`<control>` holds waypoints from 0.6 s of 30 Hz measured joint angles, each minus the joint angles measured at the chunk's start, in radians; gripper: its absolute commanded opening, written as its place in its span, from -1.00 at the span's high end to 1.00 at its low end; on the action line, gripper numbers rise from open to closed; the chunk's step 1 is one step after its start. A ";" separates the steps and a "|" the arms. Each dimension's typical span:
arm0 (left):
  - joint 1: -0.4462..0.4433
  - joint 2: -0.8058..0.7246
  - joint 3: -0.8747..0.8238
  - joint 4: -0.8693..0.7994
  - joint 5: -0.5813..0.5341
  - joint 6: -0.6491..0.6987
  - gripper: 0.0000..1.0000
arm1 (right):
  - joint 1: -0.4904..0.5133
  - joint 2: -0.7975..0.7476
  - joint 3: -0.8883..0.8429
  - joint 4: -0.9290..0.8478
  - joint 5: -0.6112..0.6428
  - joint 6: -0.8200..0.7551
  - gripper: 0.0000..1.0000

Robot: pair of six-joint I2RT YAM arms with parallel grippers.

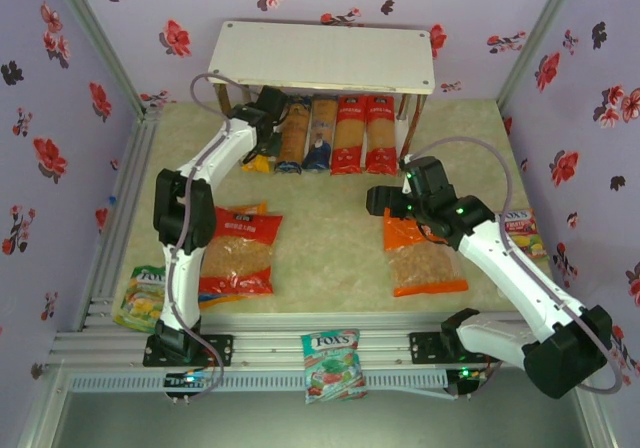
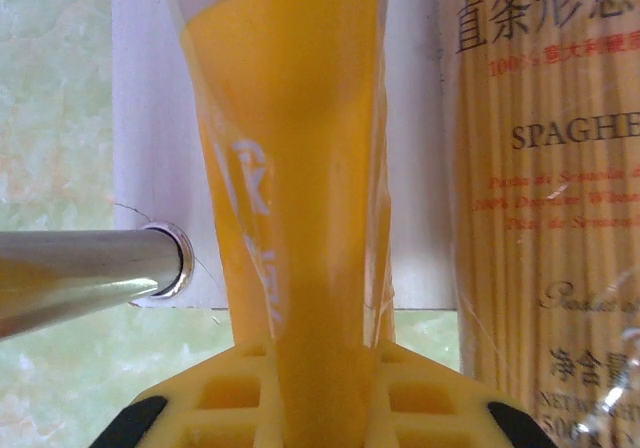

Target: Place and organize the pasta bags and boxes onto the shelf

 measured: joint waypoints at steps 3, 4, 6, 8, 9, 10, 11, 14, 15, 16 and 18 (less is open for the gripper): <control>0.003 0.019 0.000 0.006 -0.003 0.000 0.85 | 0.000 0.005 0.000 0.000 0.000 0.000 -0.92; 0.003 0.025 0.000 0.008 -0.004 0.000 0.81 | 0.000 0.005 0.000 0.000 0.000 0.000 -0.92; 0.003 0.026 0.002 0.010 -0.005 0.004 0.76 | 0.000 0.006 0.000 0.000 0.000 0.000 -0.92; 0.003 0.026 0.002 0.017 -0.006 0.008 0.68 | 0.000 0.006 0.001 0.000 0.000 0.000 -0.92; 0.003 0.026 0.002 0.018 -0.006 0.008 0.63 | 0.000 0.006 0.002 0.000 0.000 0.000 -0.92; 0.003 0.026 0.002 0.022 -0.006 0.009 0.49 | 0.000 0.006 0.003 0.000 0.000 0.000 -0.92; 0.003 0.027 0.002 0.026 -0.006 0.011 0.32 | 0.000 0.006 0.003 0.000 0.000 0.000 -0.92; 0.003 0.027 0.002 0.063 -0.005 0.016 -0.07 | 0.000 0.006 0.003 0.000 0.000 0.000 -0.92; 0.003 0.027 0.004 0.075 -0.006 0.014 -0.12 | 0.000 0.006 0.003 0.000 0.000 0.000 -0.92; 0.004 0.027 0.004 0.083 -0.006 0.011 -0.14 | 0.000 0.006 0.003 0.000 0.000 0.000 -0.92; 0.005 0.027 0.003 0.088 -0.005 0.011 -0.17 | 0.000 0.006 0.003 0.000 0.000 0.000 -0.92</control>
